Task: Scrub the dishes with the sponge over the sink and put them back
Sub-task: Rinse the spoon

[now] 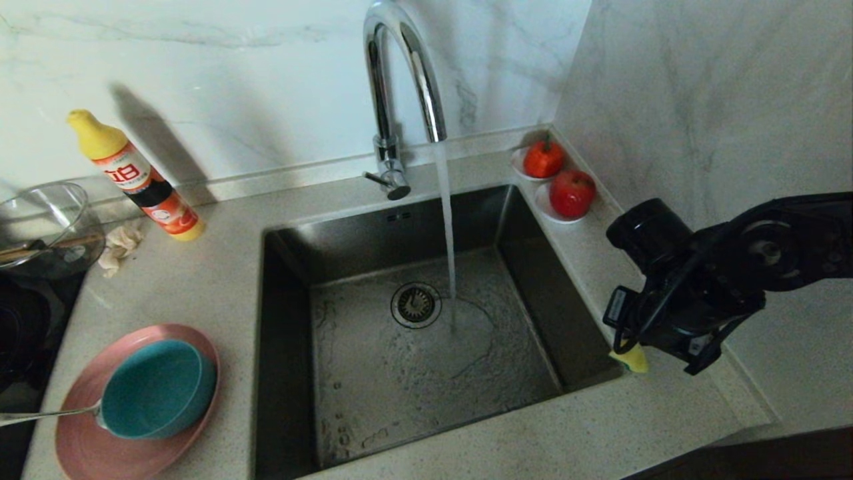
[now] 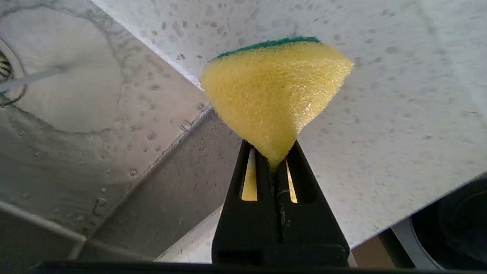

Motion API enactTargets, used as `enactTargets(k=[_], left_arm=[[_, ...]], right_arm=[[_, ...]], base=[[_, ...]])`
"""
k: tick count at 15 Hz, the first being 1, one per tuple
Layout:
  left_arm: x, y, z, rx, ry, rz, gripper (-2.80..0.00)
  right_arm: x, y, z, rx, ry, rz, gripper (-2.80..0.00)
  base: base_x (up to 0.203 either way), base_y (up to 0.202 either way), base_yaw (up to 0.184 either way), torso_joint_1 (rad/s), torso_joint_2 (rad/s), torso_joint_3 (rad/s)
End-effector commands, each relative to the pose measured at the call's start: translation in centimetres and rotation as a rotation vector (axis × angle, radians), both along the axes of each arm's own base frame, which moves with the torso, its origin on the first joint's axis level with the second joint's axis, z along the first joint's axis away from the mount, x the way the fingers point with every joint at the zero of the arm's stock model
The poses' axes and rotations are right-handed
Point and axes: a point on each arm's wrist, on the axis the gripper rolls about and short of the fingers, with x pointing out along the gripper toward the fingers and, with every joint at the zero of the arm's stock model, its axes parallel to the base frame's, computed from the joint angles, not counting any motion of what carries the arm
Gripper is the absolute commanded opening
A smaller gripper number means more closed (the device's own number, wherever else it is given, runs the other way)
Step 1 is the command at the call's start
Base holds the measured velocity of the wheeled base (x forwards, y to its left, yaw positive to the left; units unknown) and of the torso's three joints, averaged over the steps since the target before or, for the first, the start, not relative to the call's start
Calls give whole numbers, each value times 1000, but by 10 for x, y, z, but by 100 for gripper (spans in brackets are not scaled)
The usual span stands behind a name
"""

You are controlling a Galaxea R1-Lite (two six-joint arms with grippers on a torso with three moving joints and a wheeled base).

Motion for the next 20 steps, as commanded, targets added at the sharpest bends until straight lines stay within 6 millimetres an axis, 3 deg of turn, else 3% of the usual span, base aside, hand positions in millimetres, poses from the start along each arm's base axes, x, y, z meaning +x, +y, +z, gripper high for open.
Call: enactTargets(k=[1,5,7,13,20], left_arm=[[0,0,0,0,-1,0,-280],[0,0,0,0,-2,0,-280],[0,0,0,0,-2,-1,-280],[0,0,0,0,-2,0,-280],[0,0,0,0,-1,0,-280]], right_arm=[[-15,-6,23,22,-56,3,-280],[-51,-18,65,53,-144,137,-280],[-72,-22,81,33,-184,306,-280],[-107,-25,80,-222,-192,834,-280],[-133,3,78,-470,-216,1199,-280]], base=[[0,0,0,0,0,0],[0,0,0,0,0,0],[0,0,0,0,0,0],[0,0,0,0,0,0],[0,0,0,0,0,0]])
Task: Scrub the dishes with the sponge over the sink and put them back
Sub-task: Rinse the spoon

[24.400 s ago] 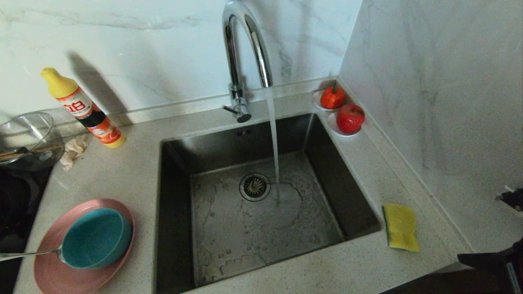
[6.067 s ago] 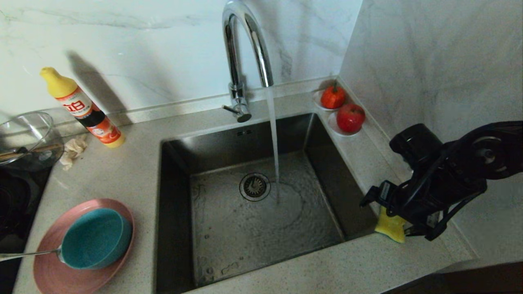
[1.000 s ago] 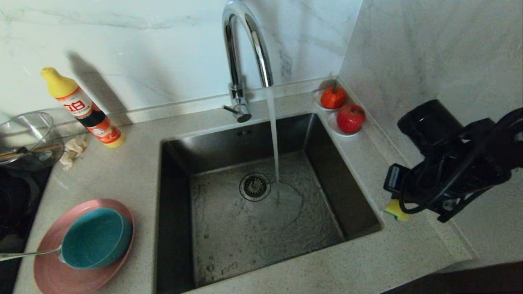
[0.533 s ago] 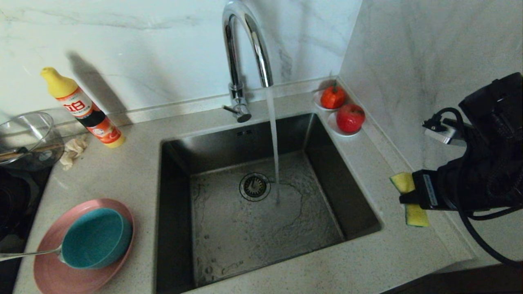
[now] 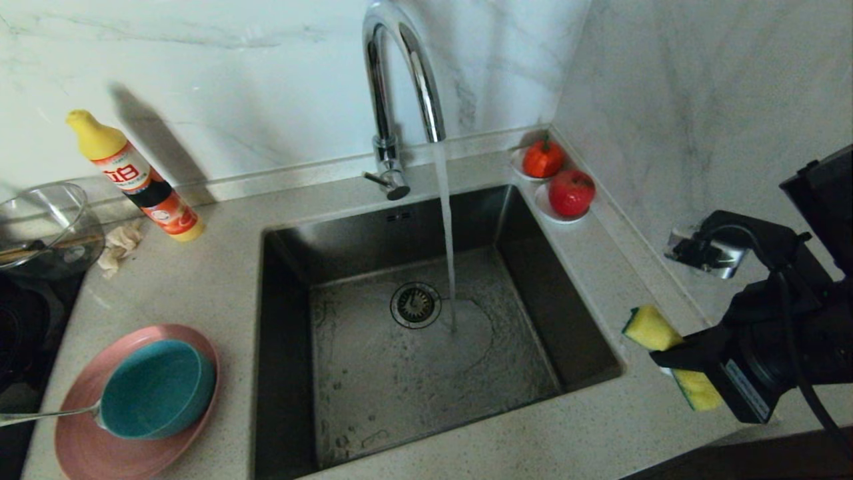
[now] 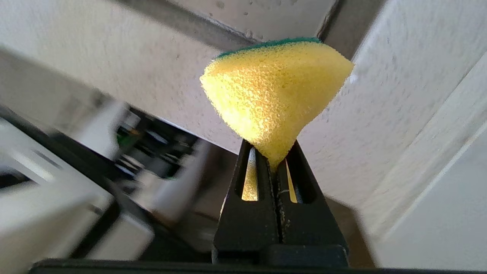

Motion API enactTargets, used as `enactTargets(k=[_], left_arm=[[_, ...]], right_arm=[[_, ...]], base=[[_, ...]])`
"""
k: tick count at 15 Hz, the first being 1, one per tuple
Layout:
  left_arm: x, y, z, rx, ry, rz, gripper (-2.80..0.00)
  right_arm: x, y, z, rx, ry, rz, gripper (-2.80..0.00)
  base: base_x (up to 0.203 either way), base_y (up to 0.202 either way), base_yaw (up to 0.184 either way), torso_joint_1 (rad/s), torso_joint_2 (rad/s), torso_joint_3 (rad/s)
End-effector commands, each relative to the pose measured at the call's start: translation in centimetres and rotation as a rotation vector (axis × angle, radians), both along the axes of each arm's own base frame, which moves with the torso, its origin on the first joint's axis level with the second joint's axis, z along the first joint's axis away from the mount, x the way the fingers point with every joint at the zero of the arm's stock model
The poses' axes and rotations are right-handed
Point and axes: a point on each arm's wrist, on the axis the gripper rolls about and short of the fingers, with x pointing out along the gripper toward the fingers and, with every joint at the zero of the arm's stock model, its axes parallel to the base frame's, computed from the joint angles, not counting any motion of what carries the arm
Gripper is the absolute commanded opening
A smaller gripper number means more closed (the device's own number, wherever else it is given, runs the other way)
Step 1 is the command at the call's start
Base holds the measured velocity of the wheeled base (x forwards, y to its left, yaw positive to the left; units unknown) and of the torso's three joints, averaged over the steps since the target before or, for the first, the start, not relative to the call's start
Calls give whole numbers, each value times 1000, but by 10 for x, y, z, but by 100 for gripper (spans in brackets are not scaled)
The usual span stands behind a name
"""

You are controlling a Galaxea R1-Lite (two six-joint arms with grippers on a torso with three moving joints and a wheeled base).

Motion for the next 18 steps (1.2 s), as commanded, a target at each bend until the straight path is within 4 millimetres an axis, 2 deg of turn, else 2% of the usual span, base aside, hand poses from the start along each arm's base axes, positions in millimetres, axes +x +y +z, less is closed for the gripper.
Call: enactTargets(k=[1,6,10,13,18], left_arm=[[0,0,0,0,-1,0,-280],[0,0,0,0,-2,-1,-280],[0,0,0,0,-2,0,-280],[0,0,0,0,-2,-1,-280],[0,0,0,0,-1,0,-280]], right_arm=[[-6,9,-7,-92,-24,56,-280],[-4,14,-23,-180,-9,50,-280],[2,10,-62,-317,-3,-31,-280],[6,-3,-94,-381,-18,-53,-280],[15,-10,-112,-372,-59,-89,-280]], base=[[0,0,0,0,0,0],[0,0,0,0,0,0],[0,0,0,0,0,0],[0,0,0,0,0,0],[0,0,0,0,0,0]])
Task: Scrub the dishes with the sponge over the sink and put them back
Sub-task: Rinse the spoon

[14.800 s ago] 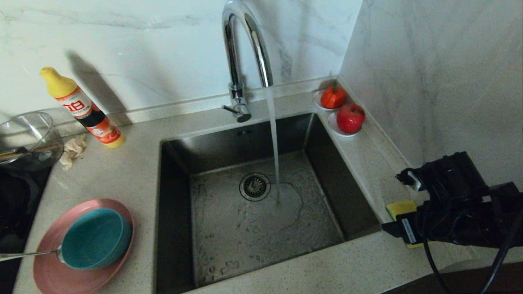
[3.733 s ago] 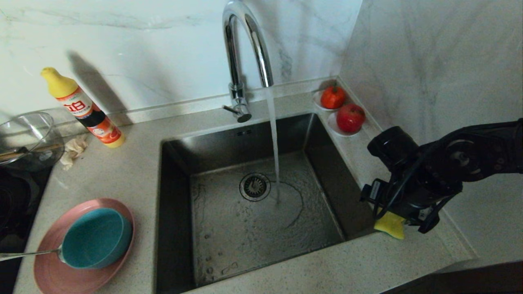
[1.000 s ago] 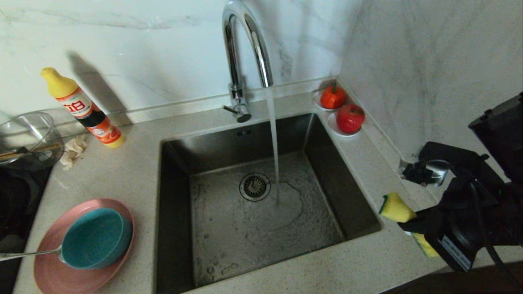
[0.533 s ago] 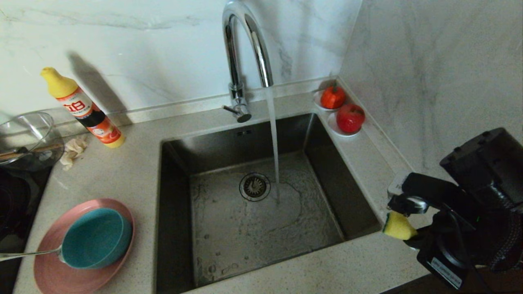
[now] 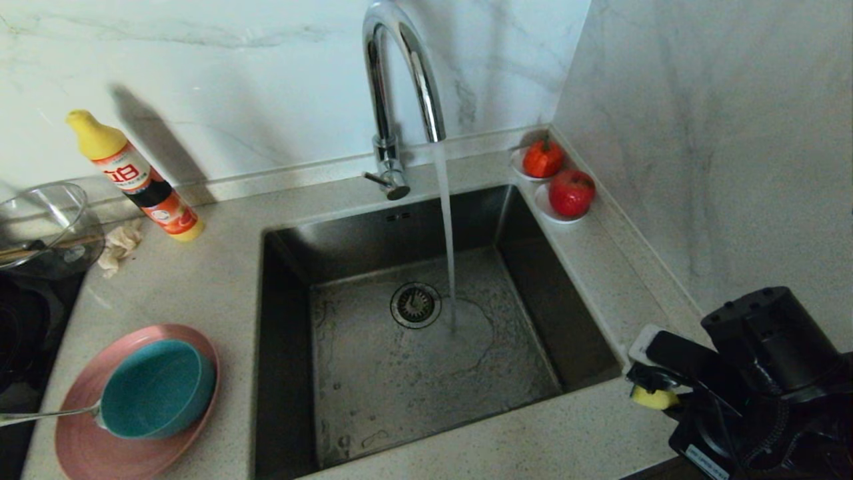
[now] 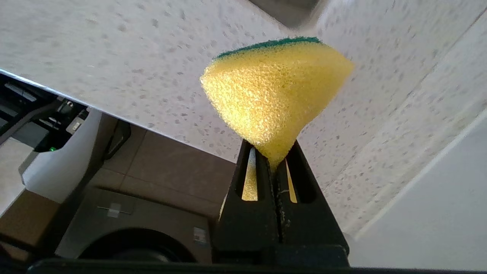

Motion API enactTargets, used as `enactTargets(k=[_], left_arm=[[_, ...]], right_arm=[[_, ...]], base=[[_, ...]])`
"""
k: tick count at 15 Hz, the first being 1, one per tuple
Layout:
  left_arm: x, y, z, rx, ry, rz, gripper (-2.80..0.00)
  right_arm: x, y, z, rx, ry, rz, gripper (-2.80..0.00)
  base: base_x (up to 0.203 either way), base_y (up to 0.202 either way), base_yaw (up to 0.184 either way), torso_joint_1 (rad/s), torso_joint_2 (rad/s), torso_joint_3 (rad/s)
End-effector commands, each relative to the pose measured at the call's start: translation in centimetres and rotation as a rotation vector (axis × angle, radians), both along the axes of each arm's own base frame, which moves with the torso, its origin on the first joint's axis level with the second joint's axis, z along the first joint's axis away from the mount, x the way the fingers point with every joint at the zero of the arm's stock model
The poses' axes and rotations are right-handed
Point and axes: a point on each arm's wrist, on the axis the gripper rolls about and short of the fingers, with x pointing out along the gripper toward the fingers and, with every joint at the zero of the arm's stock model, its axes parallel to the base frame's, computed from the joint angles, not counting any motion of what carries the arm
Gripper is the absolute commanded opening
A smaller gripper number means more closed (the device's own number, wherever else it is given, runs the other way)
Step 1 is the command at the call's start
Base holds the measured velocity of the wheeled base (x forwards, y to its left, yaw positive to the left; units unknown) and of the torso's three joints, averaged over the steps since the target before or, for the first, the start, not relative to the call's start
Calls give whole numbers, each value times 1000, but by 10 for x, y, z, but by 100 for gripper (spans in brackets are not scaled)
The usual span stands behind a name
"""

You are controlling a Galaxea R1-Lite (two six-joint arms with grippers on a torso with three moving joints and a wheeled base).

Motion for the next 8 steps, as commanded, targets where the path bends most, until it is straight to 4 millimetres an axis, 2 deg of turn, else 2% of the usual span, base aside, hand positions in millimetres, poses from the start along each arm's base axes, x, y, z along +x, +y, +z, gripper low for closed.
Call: enactTargets(k=[1,4,8], left_arm=[[0,0,0,0,-2,0,-280],[0,0,0,0,-1,-1,-280],[0,0,0,0,-2,-1,-280]], right_arm=[[2,-3,-8,-7,16,-18,-280],[8,-7,-16,-9,15,-45,-280],[17,-3,-23,5,-5,-50,-280]], base=[[0,0,0,0,0,0],[0,0,0,0,0,0],[0,0,0,0,0,0]])
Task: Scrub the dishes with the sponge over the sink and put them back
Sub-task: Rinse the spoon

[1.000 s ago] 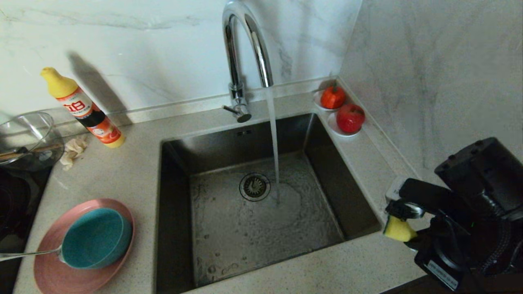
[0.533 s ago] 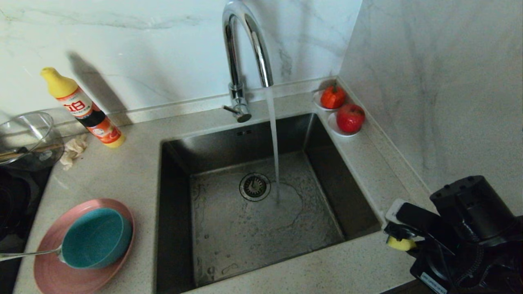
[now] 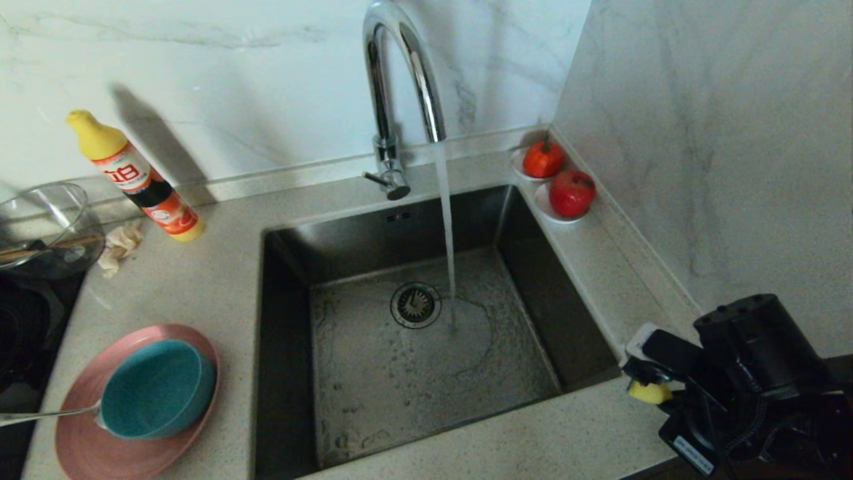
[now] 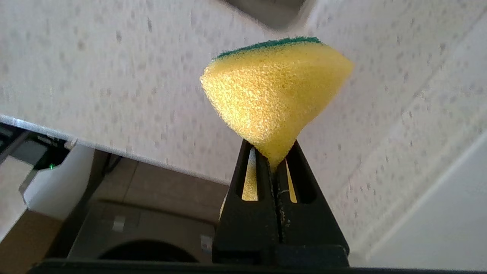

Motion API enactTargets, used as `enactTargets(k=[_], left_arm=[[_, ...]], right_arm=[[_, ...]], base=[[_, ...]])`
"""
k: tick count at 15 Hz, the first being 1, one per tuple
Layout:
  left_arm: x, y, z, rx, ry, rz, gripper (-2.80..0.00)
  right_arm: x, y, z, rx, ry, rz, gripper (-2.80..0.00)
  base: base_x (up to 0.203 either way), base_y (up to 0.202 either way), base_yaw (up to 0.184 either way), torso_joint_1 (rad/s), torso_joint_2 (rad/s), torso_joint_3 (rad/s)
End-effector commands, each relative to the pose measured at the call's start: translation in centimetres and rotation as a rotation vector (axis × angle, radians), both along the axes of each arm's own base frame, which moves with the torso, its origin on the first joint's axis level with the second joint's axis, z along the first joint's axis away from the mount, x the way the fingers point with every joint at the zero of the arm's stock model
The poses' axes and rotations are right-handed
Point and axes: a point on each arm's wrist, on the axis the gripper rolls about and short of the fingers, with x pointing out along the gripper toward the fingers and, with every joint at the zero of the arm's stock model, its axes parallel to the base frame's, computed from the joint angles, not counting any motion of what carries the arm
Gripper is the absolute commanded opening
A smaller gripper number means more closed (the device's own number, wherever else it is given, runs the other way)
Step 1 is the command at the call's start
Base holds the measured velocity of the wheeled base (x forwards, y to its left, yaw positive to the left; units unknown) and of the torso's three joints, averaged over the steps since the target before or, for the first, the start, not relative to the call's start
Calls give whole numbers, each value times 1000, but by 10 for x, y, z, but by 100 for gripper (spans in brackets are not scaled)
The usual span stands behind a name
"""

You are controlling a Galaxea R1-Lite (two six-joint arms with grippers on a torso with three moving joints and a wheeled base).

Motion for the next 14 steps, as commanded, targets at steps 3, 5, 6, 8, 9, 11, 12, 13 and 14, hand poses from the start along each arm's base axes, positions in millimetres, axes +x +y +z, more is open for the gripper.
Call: enactTargets(k=[3,5,6,8,9,11,12,13,14], left_arm=[[0,0,0,0,-2,0,-280],[0,0,0,0,-2,0,-280],[0,0,0,0,0,0,-280],[0,0,0,0,-2,0,-280],[0,0,0,0,-2,0,-280],[0,0,0,0,-2,0,-280],[0,0,0,0,-2,0,-280],[0,0,0,0,-2,0,-280],[0,0,0,0,-2,0,-280]], right_arm=[[7,1,-10,-17,25,-12,0],[13,1,-16,-17,33,-27,0],[18,-1,-18,-15,32,-42,0],[26,-1,-22,-3,17,-59,0],[28,-2,-23,5,10,-62,0],[31,-1,-20,15,-6,-64,0],[35,0,-18,23,-18,-67,0],[38,1,-16,35,-42,-70,0],[38,0,-14,42,-58,-73,0]], base=[[0,0,0,0,0,0],[0,0,0,0,0,0],[0,0,0,0,0,0],[0,0,0,0,0,0],[0,0,0,0,0,0],[0,0,0,0,0,0],[0,0,0,0,0,0],[0,0,0,0,0,0],[0,0,0,0,0,0]])
